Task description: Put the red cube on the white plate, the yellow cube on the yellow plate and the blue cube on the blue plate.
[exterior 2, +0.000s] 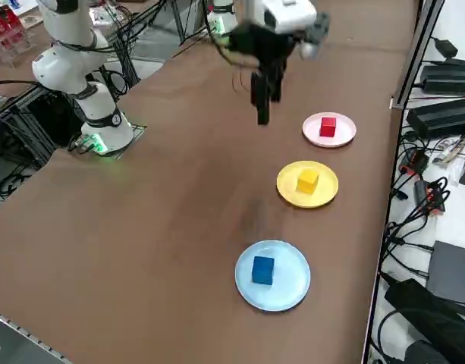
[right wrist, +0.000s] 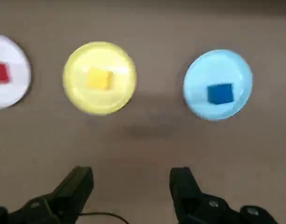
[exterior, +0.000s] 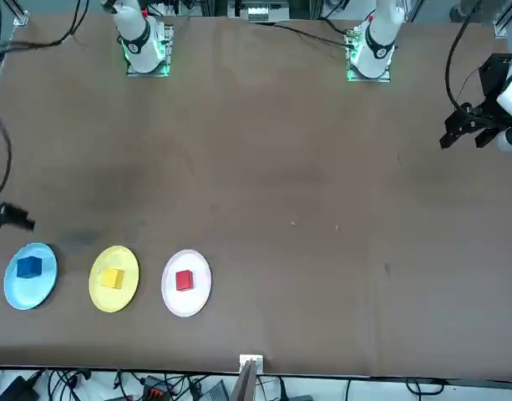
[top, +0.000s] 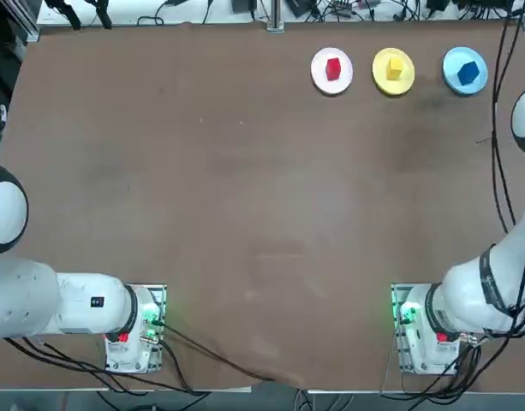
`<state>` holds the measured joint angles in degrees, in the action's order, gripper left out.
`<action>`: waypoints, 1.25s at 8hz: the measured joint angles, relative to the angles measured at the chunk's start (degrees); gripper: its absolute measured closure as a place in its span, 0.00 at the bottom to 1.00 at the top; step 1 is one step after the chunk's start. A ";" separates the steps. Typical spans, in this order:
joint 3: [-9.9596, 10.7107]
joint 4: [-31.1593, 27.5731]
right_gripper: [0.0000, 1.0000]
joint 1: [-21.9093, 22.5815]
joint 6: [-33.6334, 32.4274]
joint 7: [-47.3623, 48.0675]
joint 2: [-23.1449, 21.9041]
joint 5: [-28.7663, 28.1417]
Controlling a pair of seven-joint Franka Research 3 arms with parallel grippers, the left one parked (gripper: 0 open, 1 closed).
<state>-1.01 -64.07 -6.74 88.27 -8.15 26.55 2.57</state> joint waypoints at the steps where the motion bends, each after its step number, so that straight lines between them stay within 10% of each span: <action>1: -0.04 -0.12 0.00 0.58 -3.40 0.00 -1.91 -2.36; 5: 0.07 -3.34 0.00 1.18 -8.88 3.19 -6.30 -4.72; 10: 0.00 -34.53 0.00 3.62 9.96 3.55 -26.87 -0.63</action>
<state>-1.01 -98.60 -3.12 98.23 -4.61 -0.33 1.94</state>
